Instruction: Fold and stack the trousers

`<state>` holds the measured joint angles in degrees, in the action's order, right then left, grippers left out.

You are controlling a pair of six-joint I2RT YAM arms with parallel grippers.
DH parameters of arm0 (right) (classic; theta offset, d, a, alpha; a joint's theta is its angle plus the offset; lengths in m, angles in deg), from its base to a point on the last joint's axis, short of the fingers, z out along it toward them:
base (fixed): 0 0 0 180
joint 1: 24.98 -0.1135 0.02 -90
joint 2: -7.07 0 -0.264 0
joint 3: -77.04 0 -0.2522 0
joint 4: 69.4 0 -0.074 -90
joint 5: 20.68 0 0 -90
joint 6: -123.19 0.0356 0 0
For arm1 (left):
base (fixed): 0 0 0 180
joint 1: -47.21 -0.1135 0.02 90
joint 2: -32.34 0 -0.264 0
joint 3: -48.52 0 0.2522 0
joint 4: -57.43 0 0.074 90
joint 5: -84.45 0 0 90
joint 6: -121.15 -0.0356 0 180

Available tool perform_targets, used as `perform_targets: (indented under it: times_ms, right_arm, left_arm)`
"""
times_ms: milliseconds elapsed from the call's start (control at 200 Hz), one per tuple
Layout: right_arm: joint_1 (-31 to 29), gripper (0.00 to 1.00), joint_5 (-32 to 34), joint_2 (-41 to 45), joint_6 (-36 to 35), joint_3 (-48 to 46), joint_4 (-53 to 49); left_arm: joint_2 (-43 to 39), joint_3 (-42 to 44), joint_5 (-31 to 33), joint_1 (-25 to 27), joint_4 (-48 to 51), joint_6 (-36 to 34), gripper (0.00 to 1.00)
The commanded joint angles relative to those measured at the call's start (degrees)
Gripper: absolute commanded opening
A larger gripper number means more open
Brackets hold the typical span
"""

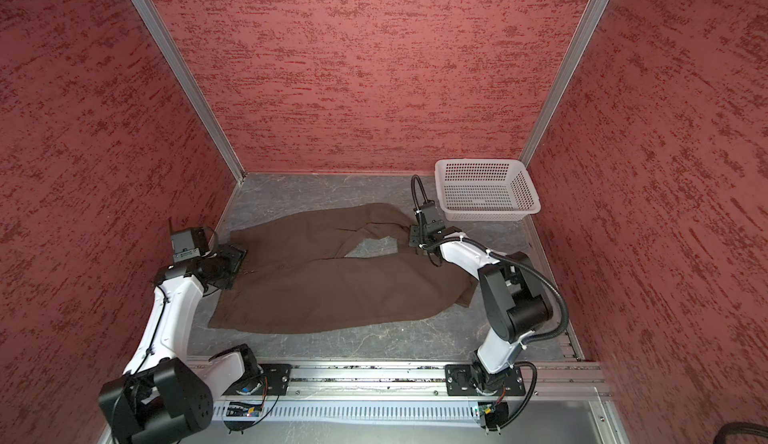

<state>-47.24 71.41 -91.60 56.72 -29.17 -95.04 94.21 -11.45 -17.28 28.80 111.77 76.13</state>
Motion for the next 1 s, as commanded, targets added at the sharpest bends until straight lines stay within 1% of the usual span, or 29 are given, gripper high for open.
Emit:
perform_targets:
  times_ms: [0, 120, 180, 205, 245, 311, 356, 376, 411, 456, 551, 631, 671, 741, 792, 897, 997]
  right_arm:
    - [0.58, 0.57, -3.92, -2.90, -0.46, 1.66, 4.36]
    - [1.83, 0.62, -4.30, -4.55, 0.64, 0.89, 5.40]
    - [2.28, 0.62, -4.84, -5.23, 0.66, 0.79, 5.79]
    - [2.48, 0.60, -5.12, -5.49, 0.65, 0.62, 6.11]
    - [2.69, 0.50, -5.71, -5.75, 0.64, 0.57, 6.70]
    - [2.84, 0.27, -6.39, -6.00, 0.64, 0.64, 7.55]
    - [3.01, 0.15, -6.74, -5.88, 0.53, 1.25, 7.60]
    - [3.05, 0.10, -7.19, -5.68, 0.26, 1.69, 7.54]
    - [3.21, 0.06, -7.74, -5.23, -0.26, 2.53, 7.04]
    - [3.28, 0.00, -7.39, -4.05, -1.07, 4.00, 6.16]
    - [3.28, 0.00, -5.22, -0.93, -4.26, 8.94, 2.93]
    - [3.28, 0.00, -2.72, 2.50, -5.88, 13.83, 0.37]
    - [3.29, 0.00, -2.50, 4.35, -6.62, 16.02, 0.20]
    - [3.18, 0.00, -2.51, 7.54, -7.39, 18.56, 1.20]
    - [2.95, 0.00, -2.70, 9.32, -8.08, 19.50, 2.34]
    - [1.47, 0.00, -2.10, 10.91, -9.53, 20.31, 2.73]
    - [-0.55, 0.00, -3.79, 10.28, -10.59, 18.30, 2.89]
  left_arm:
    - [2.86, -1.22, 2.90, 5.18, -3.46, 0.00, 0.75]
    - [8.79, -3.13, 2.77, 9.81, -6.04, -0.04, 0.74]
    - [12.26, -4.85, 2.99, 11.78, -6.73, -0.28, 0.74]
    - [13.62, -5.65, 3.17, 12.72, -6.92, -0.48, 0.74]
    - [15.74, -6.99, 3.62, 14.09, -7.26, -0.67, 0.74]
    - [18.95, -8.65, 4.48, 16.19, -8.06, -0.91, 0.74]
    - [20.72, -9.49, 4.53, 17.41, -9.13, -0.98, 0.72]
    - [21.77, -9.84, 4.67, 17.85, -9.37, -0.89, 0.69]
    - [23.19, -10.19, 4.73, 18.20, -9.89, -0.30, 0.65]
    - [24.85, -10.37, 4.50, 18.31, -10.62, 0.69, 0.62]
    - [28.48, -10.64, 5.22, 17.87, -11.64, 2.94, 0.57]
    - [31.89, -11.85, 4.09, 17.73, -12.25, 3.45, 0.53]
    - [33.43, -12.75, 3.59, 17.95, -12.19, 3.14, 0.51]
    - [35.60, -13.79, 4.16, 17.97, -10.92, 2.68, 0.44]
    - [36.53, -13.60, 4.17, 17.80, -10.50, 2.65, 0.40]
    - [37.14, -12.14, 3.86, 17.25, -11.18, 2.54, 0.39]
    - [37.36, -10.35, 2.80, 15.92, -12.60, 2.94, 0.38]
